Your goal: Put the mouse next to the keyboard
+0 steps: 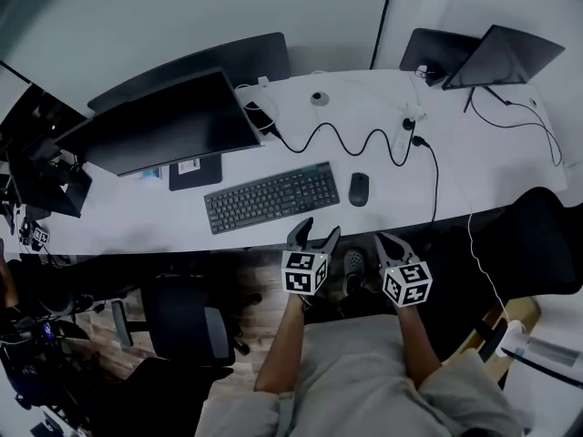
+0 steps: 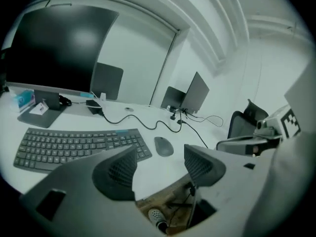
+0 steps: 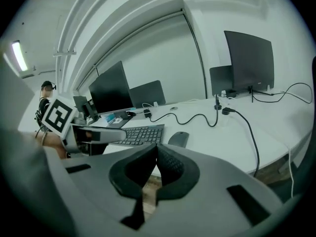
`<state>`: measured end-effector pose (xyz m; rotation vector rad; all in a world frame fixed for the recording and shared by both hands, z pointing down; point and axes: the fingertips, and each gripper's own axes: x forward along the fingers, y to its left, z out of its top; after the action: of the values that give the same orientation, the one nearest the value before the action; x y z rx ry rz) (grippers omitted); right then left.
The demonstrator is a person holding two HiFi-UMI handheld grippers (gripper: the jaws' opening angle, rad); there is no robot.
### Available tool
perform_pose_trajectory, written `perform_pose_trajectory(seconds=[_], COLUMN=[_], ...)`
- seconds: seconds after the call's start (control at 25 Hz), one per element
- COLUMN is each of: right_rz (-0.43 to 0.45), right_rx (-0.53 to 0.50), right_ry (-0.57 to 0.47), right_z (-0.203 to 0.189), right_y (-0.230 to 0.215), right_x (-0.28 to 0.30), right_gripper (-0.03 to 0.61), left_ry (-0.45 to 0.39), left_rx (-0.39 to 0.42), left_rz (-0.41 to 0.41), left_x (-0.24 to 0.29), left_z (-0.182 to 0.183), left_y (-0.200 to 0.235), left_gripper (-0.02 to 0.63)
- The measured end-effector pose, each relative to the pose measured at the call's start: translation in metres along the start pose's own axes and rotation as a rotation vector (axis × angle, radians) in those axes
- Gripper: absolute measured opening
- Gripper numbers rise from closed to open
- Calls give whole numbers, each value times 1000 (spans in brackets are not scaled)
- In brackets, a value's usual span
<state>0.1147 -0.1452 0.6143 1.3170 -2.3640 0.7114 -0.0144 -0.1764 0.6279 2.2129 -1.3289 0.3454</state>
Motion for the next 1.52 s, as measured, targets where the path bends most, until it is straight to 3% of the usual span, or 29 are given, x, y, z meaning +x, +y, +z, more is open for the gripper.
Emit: perform_pose_trajectory(seconds=[0.28, 0.72, 1.0, 1.52], right_rz=[12, 42, 46, 58], right_rx=[-9, -39, -51, -72], right_ry=[-56, -97, -108, -115], right_z=[-17, -18, -12, -10], right_y=[57, 101, 107, 112], right_x=[1, 7, 10, 6], right_gripper=[8, 8, 8, 8], left_ry=[-68, -155, -199, -197], left_rx=[12, 49, 22, 54], left_rz=[57, 111, 148, 155], left_x=[-84, -140, -148, -149], left_z=[-16, -12, -8, -8], left_y=[28, 52, 63, 56], left_gripper=[301, 295, 178, 81])
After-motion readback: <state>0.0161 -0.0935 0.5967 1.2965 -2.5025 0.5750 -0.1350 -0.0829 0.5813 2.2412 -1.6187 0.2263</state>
